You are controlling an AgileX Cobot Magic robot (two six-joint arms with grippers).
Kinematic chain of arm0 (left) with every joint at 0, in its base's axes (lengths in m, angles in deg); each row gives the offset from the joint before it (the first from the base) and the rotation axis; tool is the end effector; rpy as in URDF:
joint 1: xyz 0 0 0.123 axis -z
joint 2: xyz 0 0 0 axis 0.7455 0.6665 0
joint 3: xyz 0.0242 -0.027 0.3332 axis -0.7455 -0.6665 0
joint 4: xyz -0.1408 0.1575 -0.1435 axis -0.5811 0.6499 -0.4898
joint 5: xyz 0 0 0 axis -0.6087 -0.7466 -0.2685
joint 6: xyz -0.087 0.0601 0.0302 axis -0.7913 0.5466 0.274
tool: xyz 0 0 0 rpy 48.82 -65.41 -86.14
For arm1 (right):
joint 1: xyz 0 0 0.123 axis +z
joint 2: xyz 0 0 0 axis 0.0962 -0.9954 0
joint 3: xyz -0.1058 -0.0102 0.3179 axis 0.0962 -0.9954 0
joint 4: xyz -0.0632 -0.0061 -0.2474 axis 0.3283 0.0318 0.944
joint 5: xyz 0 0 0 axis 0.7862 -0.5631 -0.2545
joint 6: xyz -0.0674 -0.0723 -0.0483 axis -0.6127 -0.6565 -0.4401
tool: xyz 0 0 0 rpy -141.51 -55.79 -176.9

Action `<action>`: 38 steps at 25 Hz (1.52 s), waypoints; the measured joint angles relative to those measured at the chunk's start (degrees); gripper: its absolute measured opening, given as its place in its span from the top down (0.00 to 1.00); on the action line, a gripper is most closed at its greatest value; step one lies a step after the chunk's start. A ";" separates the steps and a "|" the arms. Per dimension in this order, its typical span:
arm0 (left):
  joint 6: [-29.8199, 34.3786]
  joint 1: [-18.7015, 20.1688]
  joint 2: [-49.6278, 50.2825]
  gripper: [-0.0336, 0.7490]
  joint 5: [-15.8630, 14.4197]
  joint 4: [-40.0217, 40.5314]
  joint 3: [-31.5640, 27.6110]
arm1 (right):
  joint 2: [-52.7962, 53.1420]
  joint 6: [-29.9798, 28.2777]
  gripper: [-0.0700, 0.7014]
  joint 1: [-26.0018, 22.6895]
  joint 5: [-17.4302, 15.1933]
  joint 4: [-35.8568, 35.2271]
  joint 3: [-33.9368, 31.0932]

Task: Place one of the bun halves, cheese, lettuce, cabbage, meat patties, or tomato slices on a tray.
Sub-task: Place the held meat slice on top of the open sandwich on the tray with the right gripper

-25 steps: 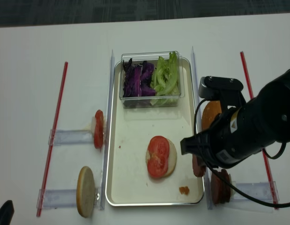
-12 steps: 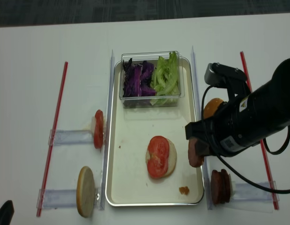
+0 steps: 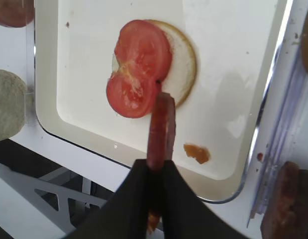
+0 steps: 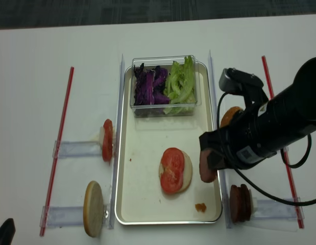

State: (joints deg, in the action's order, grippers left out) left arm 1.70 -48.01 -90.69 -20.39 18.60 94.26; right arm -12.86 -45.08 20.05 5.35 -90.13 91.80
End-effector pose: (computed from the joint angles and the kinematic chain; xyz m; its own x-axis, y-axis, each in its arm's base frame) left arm -0.0435 0.0014 0.2562 -0.5474 -0.0128 -0.8368 -0.0137 0.9999 -0.0064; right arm 0.1900 0.1461 0.2558 -0.9843 -0.0583 -0.1664 -0.1400 0.8320 0.5368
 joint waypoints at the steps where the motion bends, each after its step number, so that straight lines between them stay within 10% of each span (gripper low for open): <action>1: 0.00 0.00 0.00 0.43 0.00 0.00 0.00 | -0.92 -0.81 0.82 0.00 0.00 -1.24 0.00; 38: 0.00 0.00 0.00 0.43 0.00 0.00 0.00 | -14.89 -33.15 0.82 0.00 -0.33 -31.43 0.00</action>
State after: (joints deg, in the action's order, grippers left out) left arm 1.70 -48.01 -90.69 -20.39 18.60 94.26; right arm -27.75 -78.23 20.05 5.02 -121.56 91.80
